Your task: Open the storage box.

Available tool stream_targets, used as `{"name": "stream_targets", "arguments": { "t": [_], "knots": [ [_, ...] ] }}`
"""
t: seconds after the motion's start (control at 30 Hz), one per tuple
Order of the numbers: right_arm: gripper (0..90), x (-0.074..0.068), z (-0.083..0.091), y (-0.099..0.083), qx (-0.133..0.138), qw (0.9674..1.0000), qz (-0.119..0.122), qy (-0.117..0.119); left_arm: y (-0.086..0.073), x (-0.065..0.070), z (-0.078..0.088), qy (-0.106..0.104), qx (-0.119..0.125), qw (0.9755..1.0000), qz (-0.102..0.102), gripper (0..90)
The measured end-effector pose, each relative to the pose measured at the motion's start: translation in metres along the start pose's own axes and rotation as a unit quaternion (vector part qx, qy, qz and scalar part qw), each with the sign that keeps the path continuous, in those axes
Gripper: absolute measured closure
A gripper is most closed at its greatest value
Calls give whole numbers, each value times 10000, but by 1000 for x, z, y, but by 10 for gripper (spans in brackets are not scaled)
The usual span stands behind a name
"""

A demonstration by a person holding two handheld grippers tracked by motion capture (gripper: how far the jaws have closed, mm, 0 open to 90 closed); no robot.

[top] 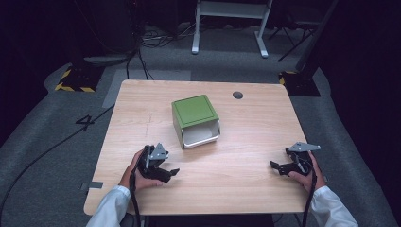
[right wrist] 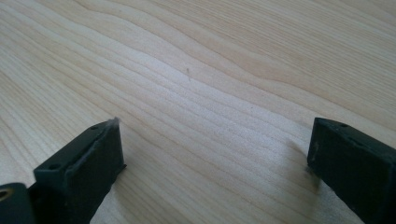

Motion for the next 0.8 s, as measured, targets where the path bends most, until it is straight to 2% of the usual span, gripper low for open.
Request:
{"name": "stream_targets", "arguments": {
  "t": [0.3, 0.33, 0.4, 0.6, 0.8],
  "knots": [
    [37, 0, 0, 0, 0, 10000, -1, 0, 8, 3, 5, -31, 165, 9999, -39, 226],
    [37, 0, 0, 0, 0, 10000, 0, -1, 11, 5, 5, -18, 150, 9998, -120, 226],
    [37, 0, 0, 0, 0, 10000, -1, 0, 13, 6, 5, -28, 165, 9997, -149, 226],
    [37, 0, 0, 0, -1, 10000, 0, -1, 34, 18, 1, -152, 323, 9989, -314, 225],
    [37, 0, 0, 0, 0, 10000, 1, 0, 45, 25, -5, -245, 392, 9981, -398, 223]
  ]
}}
Point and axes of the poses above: each handheld gripper's, and its own axes: z roughly backward along the jaws, y roughly out of its top, x roughly to its right, the point moved 6 cm from there along -z, roughly forward along the jaws, and after that the axes turned 12 degrees about z, right-handed, at the moved point
